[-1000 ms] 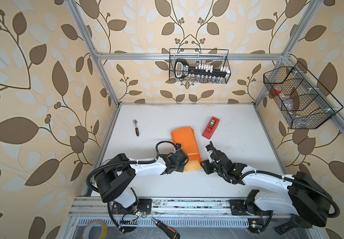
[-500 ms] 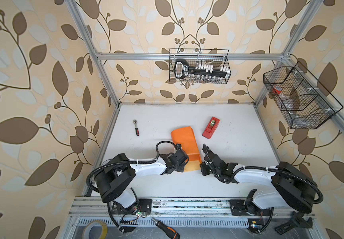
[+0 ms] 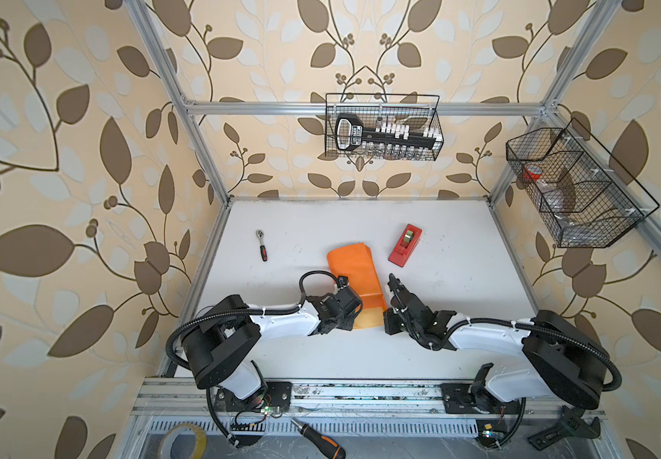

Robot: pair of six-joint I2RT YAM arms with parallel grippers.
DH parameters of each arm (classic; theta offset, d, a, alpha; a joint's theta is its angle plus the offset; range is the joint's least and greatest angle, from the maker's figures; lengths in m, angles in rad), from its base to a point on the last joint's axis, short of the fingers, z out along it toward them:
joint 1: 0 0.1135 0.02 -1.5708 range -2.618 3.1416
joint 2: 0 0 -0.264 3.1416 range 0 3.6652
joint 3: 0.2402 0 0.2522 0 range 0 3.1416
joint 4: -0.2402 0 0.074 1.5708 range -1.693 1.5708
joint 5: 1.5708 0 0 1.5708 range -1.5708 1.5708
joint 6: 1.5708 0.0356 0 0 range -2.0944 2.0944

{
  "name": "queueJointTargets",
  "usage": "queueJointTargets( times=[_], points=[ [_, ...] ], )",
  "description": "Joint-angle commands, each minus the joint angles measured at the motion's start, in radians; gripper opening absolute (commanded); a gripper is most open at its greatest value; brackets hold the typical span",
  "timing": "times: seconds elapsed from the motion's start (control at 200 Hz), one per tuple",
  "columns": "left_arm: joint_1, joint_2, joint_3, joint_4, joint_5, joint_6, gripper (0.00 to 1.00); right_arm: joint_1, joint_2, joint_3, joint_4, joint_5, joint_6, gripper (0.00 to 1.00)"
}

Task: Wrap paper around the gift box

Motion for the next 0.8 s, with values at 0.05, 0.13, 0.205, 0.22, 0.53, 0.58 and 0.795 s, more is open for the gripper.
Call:
queueJointTargets(
  times=[0.05,0.13,0.205,0.22,0.53,0.58,0.795],
  points=[
    [-0.008,0.006,0.016,0.004,-0.022,0.002,0.04,0.006,-0.031,0.013,-0.030,0.001,-0.012,0.17],
    [-0.008,0.005,0.013,0.004,-0.023,0.001,0.04,0.005,-0.070,0.008,-0.059,-0.015,-0.046,0.26],
    [-0.008,0.005,0.011,0.005,-0.024,0.000,0.04,-0.006,-0.111,0.002,-0.086,-0.046,-0.079,0.33],
    [-0.007,0.005,0.011,0.005,-0.023,0.000,0.04,-0.009,-0.119,0.000,-0.095,-0.051,-0.085,0.34],
    [-0.007,0.012,0.011,0.016,-0.016,-0.001,0.04,-0.180,-0.173,-0.025,-0.124,-0.136,-0.163,0.33],
    [-0.008,0.013,0.012,0.017,-0.016,-0.001,0.04,-0.191,-0.145,-0.010,-0.112,-0.140,-0.169,0.30],
    [-0.008,0.017,0.017,0.016,-0.013,0.000,0.04,-0.192,-0.012,0.041,-0.043,-0.154,-0.178,0.21]
  ],
)
